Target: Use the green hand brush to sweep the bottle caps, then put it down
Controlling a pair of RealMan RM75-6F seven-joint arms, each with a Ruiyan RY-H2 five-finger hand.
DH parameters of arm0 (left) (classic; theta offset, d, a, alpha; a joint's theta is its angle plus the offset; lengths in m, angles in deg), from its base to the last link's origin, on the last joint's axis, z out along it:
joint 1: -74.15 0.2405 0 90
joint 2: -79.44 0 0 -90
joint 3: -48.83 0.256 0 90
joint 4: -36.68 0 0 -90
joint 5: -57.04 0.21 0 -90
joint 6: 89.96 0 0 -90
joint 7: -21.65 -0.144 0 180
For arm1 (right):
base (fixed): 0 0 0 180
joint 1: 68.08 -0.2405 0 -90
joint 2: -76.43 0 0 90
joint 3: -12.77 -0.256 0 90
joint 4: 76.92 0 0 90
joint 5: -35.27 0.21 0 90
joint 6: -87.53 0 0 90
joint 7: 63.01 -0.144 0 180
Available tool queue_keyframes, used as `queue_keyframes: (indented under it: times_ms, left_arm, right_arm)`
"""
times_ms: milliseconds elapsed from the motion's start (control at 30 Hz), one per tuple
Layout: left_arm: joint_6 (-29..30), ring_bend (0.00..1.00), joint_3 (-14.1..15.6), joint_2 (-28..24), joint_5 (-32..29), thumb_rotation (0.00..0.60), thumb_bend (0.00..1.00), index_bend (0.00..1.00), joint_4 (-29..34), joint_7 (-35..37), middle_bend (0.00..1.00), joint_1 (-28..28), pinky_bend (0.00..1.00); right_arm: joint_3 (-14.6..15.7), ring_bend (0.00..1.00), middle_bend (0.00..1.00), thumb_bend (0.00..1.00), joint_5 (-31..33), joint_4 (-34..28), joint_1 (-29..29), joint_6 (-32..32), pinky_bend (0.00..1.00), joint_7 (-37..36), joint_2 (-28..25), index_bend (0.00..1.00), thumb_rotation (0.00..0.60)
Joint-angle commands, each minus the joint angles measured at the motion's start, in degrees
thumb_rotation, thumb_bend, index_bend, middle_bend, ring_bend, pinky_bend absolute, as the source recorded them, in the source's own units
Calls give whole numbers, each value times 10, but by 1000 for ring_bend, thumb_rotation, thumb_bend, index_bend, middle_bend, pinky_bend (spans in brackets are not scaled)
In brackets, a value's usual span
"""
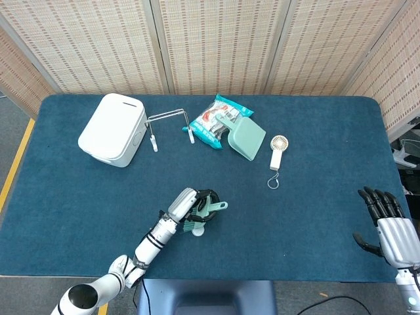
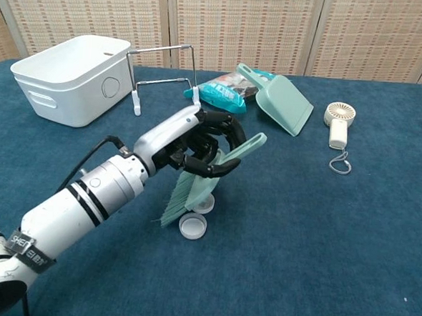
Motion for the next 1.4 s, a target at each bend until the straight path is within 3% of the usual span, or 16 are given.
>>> queue_keyframes:
  times_ms: [33, 233, 533, 1167, 1300, 1400]
  left_arm:
    - [0, 752, 8, 4, 7, 600, 740, 737, 4, 0, 881, -4, 948]
    - [21, 751, 16, 1, 21, 600, 740, 737, 27, 0, 880, -9, 948]
    - [22, 751, -1, -14, 7, 600, 740, 737, 31, -4, 879, -12, 948]
    - [36, 751, 83, -161, 37, 600, 740, 732, 44, -196, 879, 96, 948]
    - [24, 751, 100, -175, 45, 600, 737, 710, 49, -234, 857, 107, 938]
    - [12, 734, 105, -178, 46, 600, 655, 629, 48, -258, 793, 113, 910]
  right_arm:
    - [0, 0, 18, 184, -1, -1, 0, -1, 0, 0, 0, 0, 600]
    - [0, 0, 18, 184, -1, -1, 1, -1, 0, -1, -1, 0, 600]
    - [0, 0, 18, 184, -2, -1, 2, -4, 0, -4, -3, 0, 600]
    - [4, 0, 18, 184, 3, -5, -5, 15, 0, 24, 5, 0, 600]
    - [3, 0, 18, 184, 3, -6, -4, 13, 0, 26, 5, 0, 600]
    - [4, 0, 18, 185, 4, -6, -4, 15, 0, 26, 5, 0, 600]
